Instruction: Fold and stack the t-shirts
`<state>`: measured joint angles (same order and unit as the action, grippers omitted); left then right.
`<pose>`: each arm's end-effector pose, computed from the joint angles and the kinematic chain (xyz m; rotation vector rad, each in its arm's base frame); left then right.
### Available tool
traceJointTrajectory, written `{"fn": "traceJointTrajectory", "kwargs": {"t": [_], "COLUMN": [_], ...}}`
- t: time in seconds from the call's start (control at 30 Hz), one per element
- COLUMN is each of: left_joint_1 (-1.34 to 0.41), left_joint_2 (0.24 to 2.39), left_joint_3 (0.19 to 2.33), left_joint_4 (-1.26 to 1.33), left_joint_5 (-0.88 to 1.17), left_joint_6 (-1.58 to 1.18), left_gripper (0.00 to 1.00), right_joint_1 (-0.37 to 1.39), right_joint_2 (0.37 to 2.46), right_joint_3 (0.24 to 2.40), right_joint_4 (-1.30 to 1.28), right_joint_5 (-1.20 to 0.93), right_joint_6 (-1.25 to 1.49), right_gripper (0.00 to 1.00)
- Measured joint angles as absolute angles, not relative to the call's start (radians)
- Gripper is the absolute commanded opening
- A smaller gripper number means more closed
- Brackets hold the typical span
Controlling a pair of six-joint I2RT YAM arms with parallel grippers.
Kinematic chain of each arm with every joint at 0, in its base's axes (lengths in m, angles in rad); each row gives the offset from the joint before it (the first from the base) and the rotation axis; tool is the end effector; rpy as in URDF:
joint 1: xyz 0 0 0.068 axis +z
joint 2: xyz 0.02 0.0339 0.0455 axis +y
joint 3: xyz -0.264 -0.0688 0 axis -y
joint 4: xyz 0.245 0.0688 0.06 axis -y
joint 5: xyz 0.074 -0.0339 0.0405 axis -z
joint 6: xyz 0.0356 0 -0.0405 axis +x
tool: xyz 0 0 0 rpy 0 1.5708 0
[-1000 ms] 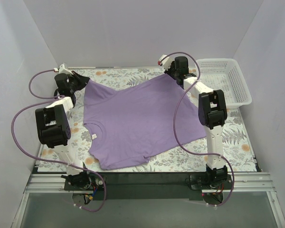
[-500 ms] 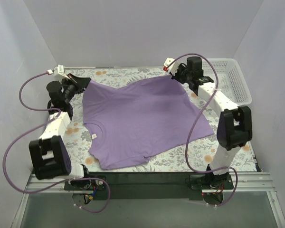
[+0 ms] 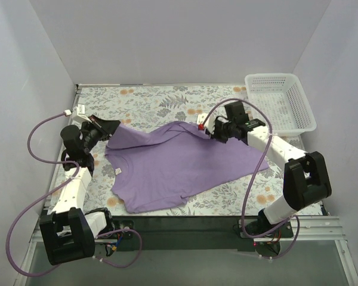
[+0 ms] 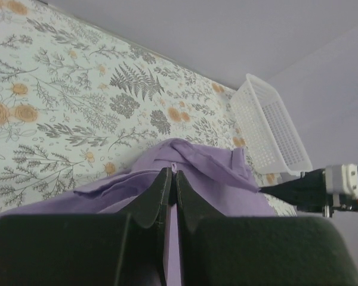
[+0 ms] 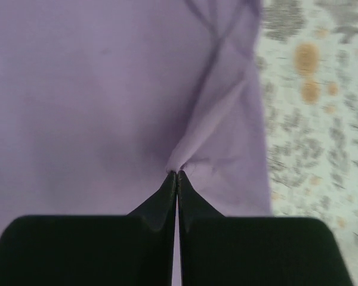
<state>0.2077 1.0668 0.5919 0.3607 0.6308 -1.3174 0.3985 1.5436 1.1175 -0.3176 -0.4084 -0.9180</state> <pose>0.2391 0.0289 0.2743 -0.8558 1.6465 -1.3313 0.3072 0.1447 0.2586 -1.5308 1.6469 0.1958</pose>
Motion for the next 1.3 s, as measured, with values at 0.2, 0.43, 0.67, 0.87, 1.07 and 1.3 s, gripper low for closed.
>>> {"fn": "traceJointTrajectory", "kwargs": {"t": [0.2, 0.43, 0.67, 0.87, 1.07, 1.3], "left_joint_1": [0.208, 0.208, 0.208, 0.208, 0.208, 0.208], "left_joint_2": [1.040, 1.023, 1.010, 1.010, 1.010, 1.008], "left_joint_3": [0.579, 0.551, 0.544, 0.535, 0.534, 0.534], "left_joint_4": [0.317, 0.306, 0.292, 0.291, 0.291, 0.290], "left_joint_5": [0.637, 0.640, 0.645, 0.651, 0.654, 0.656], "left_joint_6": [-1.308, -1.288, -1.278, -1.278, -1.273, -1.271], "left_gripper": [0.00, 0.00, 0.00, 0.00, 0.00, 0.00], "right_joint_1": [0.585, 0.635, 0.551, 0.481, 0.516, 0.551], "right_joint_2": [1.557, 1.664, 1.631, 1.788, 1.971, 2.049], "right_joint_3": [1.049, 1.125, 1.210, 1.413, 1.534, 1.607], "right_joint_4": [-0.416, -0.517, -0.596, -0.844, -0.992, -1.044], "right_joint_5": [-0.419, -0.457, -0.521, -0.640, -0.699, -0.709], "right_joint_6": [-0.924, -0.893, -0.963, -1.291, -1.469, -1.516], "right_gripper": [0.17, 0.64, 0.71, 0.67, 0.67, 0.65]}}
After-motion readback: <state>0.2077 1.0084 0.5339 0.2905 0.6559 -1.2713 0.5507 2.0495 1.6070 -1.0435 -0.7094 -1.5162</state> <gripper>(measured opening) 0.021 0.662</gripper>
